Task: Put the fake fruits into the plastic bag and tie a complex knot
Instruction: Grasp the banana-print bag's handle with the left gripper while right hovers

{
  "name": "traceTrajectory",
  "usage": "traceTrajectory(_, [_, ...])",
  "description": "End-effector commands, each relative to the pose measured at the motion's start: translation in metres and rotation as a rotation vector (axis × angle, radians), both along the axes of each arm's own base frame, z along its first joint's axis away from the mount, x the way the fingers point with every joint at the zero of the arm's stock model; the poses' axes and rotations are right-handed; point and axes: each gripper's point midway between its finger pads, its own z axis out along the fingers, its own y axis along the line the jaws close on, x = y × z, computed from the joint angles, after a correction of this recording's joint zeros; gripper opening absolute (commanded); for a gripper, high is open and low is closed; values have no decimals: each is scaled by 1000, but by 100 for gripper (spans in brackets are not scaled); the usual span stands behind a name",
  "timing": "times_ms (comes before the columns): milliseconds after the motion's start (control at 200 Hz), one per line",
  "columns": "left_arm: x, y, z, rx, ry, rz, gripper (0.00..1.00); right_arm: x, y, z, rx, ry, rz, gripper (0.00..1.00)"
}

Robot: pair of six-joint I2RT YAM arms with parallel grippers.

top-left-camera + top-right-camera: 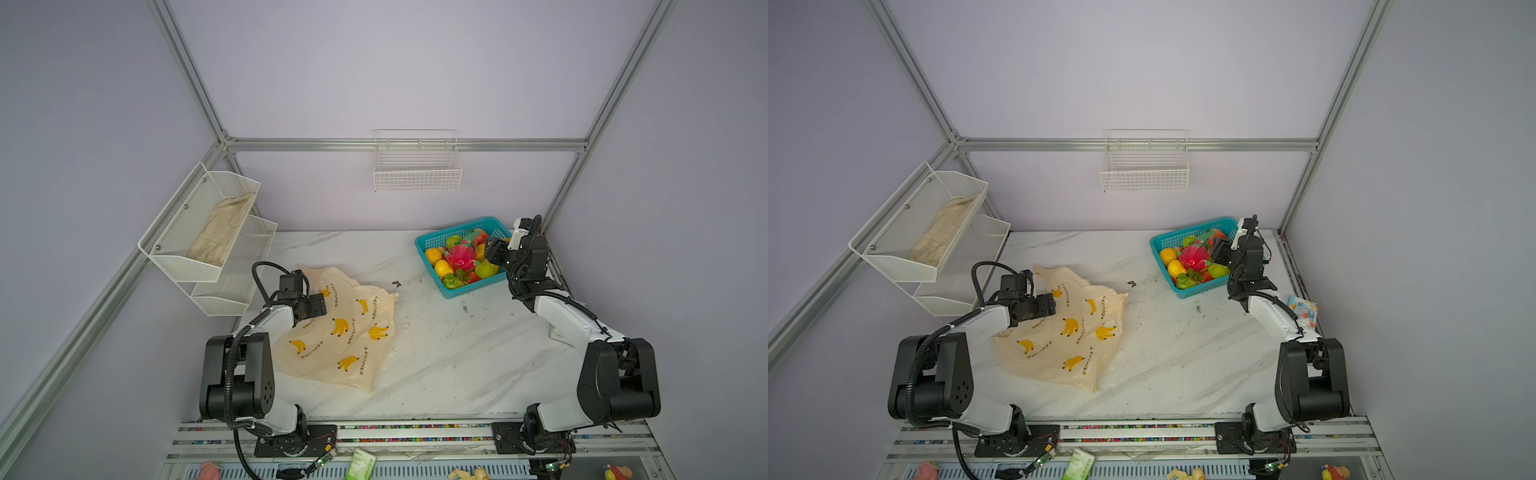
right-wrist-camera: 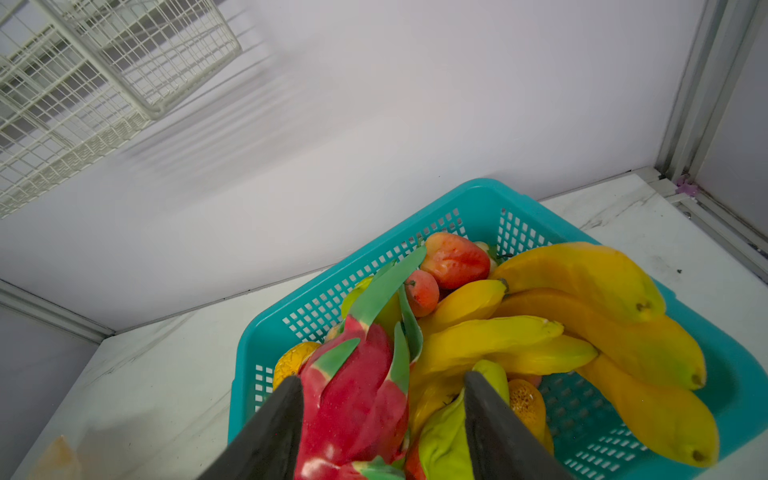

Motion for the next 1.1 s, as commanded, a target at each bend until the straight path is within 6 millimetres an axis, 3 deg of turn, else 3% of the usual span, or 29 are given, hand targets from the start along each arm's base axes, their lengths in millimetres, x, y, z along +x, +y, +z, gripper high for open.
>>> traceTrajectory(0, [26, -22, 34, -119, -119, -83, 67, -8, -4, 9, -13, -20, -21, 63])
traceTrajectory(285, [24, -48, 36, -262, -136, -148, 21, -13, -1, 16, 10, -37, -5, 63])
traceTrajectory(485, [23, -70, 50, -306, -191, -212, 0, -18, 1, 17, 23, -47, 3, 63])
traceTrajectory(715, [20, -72, 61, -253, -233, -200, 0, -23, 7, 28, 38, -71, 39, 63])
traceTrajectory(865, [18, -64, 50, -179, -198, -202, 36, -21, 10, 23, 40, -58, 54, 63])
traceTrajectory(990, [22, -66, 41, -133, -168, -276, 49, -21, 13, 24, 38, -57, 67, 63])
traceTrajectory(1010, [23, -67, 41, -134, -167, -291, 50, -17, 13, 14, 35, -34, 67, 63])
traceTrajectory(1095, [27, -75, 35, -160, -135, -346, 55, -16, 16, 10, 38, -24, 74, 63])
